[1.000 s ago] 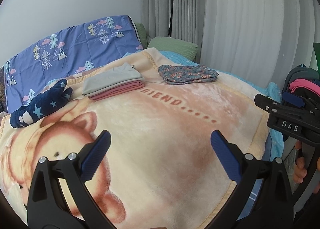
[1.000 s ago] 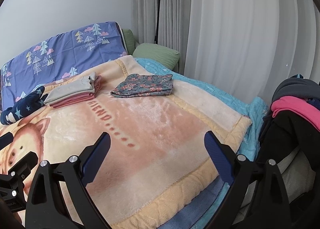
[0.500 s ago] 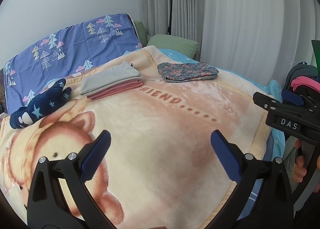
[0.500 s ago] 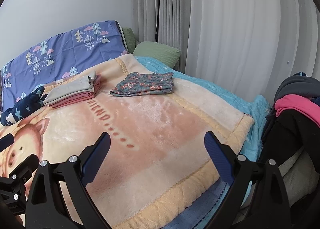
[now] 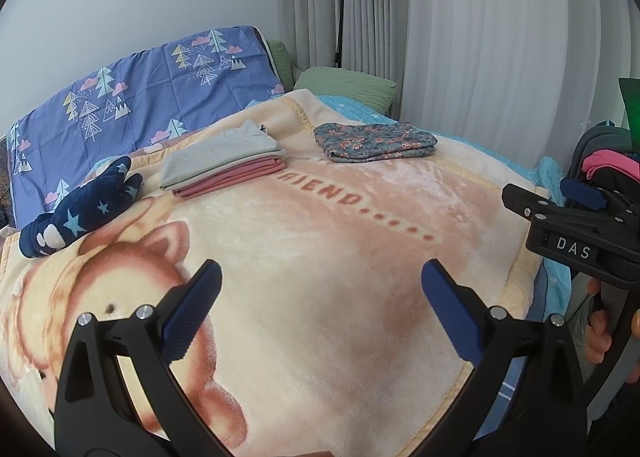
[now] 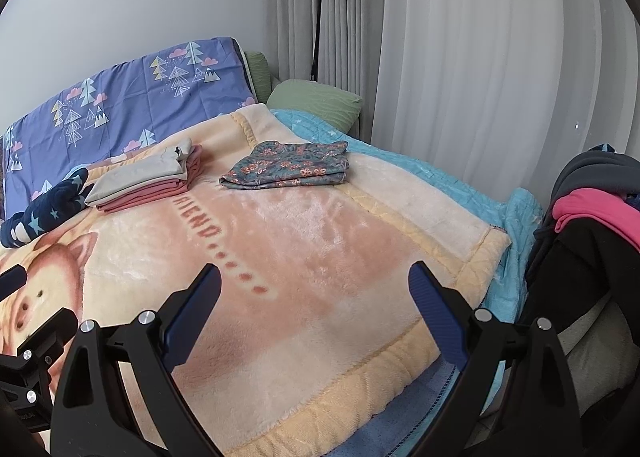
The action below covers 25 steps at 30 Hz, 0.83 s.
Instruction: Fold small clothes
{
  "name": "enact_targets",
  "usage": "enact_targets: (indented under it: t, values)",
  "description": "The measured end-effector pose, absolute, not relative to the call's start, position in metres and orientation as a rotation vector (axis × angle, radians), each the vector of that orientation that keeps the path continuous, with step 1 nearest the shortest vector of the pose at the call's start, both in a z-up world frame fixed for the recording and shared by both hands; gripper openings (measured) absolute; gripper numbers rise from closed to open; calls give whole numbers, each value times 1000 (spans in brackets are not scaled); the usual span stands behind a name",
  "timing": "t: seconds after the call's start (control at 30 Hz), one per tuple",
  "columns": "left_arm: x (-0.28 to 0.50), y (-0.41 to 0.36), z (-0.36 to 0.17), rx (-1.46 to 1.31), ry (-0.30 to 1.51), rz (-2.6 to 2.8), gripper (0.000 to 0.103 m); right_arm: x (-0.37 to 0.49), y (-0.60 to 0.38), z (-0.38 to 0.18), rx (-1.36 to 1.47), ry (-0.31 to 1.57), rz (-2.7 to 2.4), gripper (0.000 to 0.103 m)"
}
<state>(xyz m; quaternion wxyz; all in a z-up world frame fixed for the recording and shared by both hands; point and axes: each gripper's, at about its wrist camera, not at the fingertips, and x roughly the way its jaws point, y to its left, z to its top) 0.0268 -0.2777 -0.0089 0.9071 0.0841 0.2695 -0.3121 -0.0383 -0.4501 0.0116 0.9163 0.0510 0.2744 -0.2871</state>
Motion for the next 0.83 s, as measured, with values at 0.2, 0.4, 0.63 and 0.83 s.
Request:
enact_targets:
  t: [0.2,0.4,0.63,0.83]
  values:
    - [26,-277,-9,172,557,-644,101,-38,-450,11,105,565,-591,95]
    - [26,-276,-9,175,556,-642,101,-36,-452,9,104,570,-583,95]
    - [27,-275,-9,176,559,-642,101,-34,-453,7,106,575,-583,95]
    - [28,-272,-11,176,564,-641,101,-32,-453,7,106,578,-584,95]
